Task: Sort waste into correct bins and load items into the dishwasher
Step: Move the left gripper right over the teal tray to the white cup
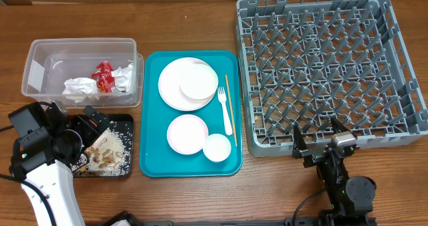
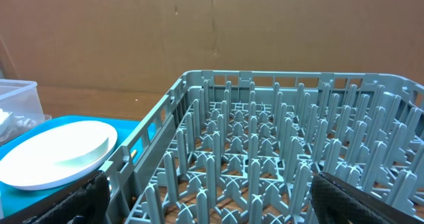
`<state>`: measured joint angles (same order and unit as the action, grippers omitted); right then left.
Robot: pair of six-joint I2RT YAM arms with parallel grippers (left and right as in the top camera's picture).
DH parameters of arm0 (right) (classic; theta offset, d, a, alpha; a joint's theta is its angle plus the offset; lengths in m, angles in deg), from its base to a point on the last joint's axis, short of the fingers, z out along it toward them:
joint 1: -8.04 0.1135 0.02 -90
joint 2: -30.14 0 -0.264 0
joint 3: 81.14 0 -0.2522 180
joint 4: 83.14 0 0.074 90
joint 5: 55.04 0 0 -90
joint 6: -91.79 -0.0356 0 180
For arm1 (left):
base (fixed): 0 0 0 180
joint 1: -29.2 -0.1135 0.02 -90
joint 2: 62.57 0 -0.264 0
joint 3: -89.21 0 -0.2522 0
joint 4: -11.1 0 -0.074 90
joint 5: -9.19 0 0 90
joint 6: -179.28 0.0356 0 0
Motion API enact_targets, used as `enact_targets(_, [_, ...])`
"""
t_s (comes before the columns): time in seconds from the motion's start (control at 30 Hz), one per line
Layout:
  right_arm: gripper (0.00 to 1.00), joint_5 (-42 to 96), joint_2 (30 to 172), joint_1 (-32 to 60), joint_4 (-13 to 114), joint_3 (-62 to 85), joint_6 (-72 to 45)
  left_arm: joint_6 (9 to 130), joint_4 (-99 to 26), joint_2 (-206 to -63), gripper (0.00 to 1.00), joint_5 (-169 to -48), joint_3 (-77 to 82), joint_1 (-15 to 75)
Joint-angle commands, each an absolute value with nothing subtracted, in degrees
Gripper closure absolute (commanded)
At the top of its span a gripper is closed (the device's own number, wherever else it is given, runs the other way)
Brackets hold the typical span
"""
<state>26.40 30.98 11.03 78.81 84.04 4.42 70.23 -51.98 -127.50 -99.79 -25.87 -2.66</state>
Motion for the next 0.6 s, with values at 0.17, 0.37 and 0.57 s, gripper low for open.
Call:
enact_targets(0.17, [0.00, 26.3, 30.5, 10.7, 79.1, 84.7, 4.6, 68.6, -51.8, -127.1, 0.00, -101.6, -24.6, -2.2])
enact_targets(0.37, [0.00, 26.3, 30.5, 10.7, 79.1, 84.7, 4.6, 66.3, -53.2, -127.1, 0.00, -110.4, -24.6, -2.3])
enact_targets(0.57, [0.00, 26.3, 30.5, 10.7, 79.1, 84.7, 4.6, 71.6, -53.5, -127.0, 0.20, -122.6, -24.6, -1.8])
